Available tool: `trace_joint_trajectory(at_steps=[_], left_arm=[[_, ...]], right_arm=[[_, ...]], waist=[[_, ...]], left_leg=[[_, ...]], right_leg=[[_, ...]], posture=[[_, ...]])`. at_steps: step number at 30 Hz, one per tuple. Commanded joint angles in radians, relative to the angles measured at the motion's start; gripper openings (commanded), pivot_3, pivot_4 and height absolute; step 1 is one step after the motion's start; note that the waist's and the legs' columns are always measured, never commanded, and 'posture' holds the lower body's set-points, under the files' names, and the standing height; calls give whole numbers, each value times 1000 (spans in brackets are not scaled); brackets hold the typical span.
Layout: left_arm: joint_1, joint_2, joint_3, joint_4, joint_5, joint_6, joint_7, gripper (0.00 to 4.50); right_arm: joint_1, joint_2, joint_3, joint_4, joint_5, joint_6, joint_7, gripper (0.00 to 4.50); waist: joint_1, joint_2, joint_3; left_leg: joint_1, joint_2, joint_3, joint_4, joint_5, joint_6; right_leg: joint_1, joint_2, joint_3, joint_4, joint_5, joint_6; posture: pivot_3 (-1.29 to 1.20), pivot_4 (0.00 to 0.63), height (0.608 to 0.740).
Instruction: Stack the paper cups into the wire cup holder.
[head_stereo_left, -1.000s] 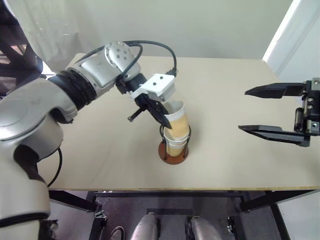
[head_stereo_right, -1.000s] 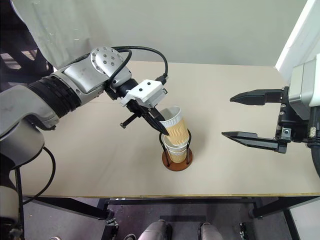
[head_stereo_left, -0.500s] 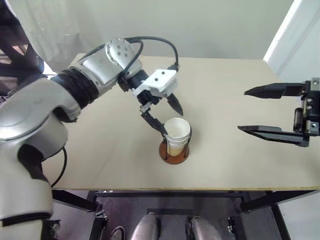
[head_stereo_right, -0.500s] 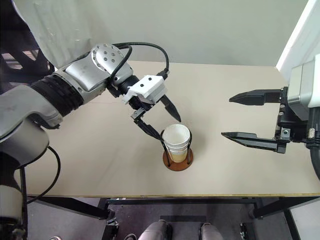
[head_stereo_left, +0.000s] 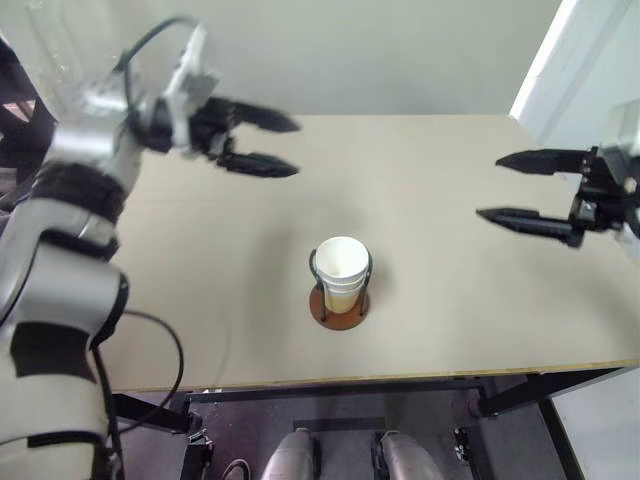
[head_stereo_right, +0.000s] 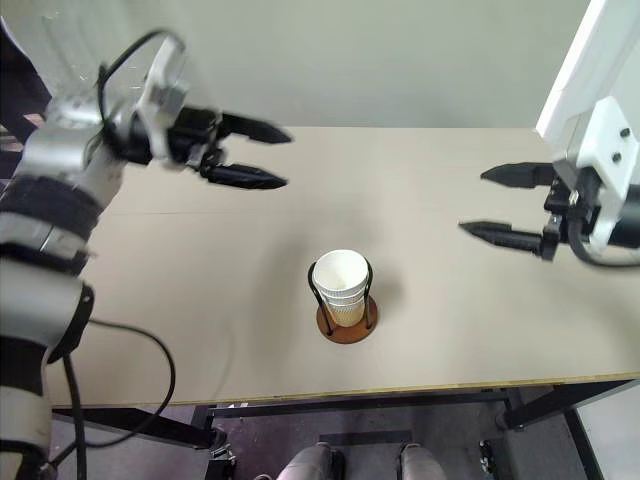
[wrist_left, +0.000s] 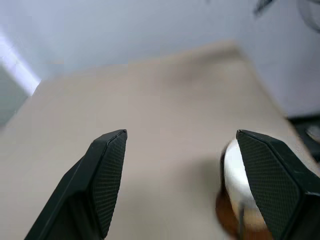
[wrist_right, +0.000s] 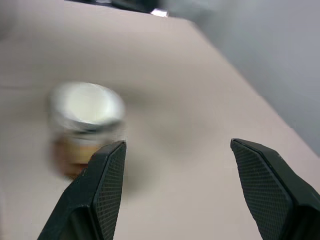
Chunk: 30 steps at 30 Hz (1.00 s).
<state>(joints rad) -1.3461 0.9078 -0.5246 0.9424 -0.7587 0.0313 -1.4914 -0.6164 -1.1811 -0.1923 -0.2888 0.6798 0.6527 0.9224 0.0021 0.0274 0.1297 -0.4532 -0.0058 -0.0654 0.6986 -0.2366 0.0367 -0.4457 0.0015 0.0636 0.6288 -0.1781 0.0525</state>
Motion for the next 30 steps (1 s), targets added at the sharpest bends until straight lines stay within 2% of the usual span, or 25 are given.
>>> trace_joint_trajectory(at_steps=[1, 7, 11, 15, 21, 26, 30], left_arm=[[138, 85, 209, -87, 33, 59, 146, 3730], [518, 156, 503, -347, 43, 143, 336, 3730], [736, 157, 685, -517, 36, 213, 471, 3730], [969, 128, 892, -674, 21, 311, 641, 3730], [1121, 52, 1053, -840, 22, 361, 741, 3730], [1202, 21, 1091, -928, 39, 384, 730, 3730], [1203, 10, 1098, -950, 41, 424, 757, 3730]], right_arm=[[-76, 55, 59, 141, -149, -121, -37, 3424], [-188, 216, 122, 408, -328, -297, -99, 3424], [-260, 297, 144, 562, -411, -385, -124, 3424], [-336, 355, 188, 723, -523, -460, -175, 3424], [-425, 412, 174, 871, -562, -510, -182, 3424], [-470, 443, 150, 963, -584, -555, -249, 3424], [-463, 464, 133, 965, -585, -568, -276, 3424]], waist=[[-1, 0, 0], [5, -1, -1], [7, -2, -1], [-4, -2, -1], [-1, -3, 0], [-2, -3, -1], [-4, -3, -1]], left_leg=[[0, 0, 1, 0, 1, 0], [0, 1, -1, -1, 7, -3], [0, 1, -1, -1, 7, -2], [2, 1, -1, -4, 8, -3], [7, 1, -1, -19, 20, -9], [12, 1, -2, -33, 29, -16], [16, 1, -3, -37, 28, -20]], right_leg=[[-1, 1, -1, 0, 1, 0], [-1, 0, -3, 1, 3, -3], [-2, -2, -4, 1, 5, -6], [-1, -2, -3, 1, 3, -18], [-3, -2, -3, 5, 7, -28], [-5, -2, -2, 6, 11, -36], [-6, -2, -2, 10, 11, -38]], posture=[[0, 150, 740], [0, 150, 740], [0, 150, 740], [0, 150, 740], [0, 150, 740], [0, 150, 740], [0, 150, 740]])
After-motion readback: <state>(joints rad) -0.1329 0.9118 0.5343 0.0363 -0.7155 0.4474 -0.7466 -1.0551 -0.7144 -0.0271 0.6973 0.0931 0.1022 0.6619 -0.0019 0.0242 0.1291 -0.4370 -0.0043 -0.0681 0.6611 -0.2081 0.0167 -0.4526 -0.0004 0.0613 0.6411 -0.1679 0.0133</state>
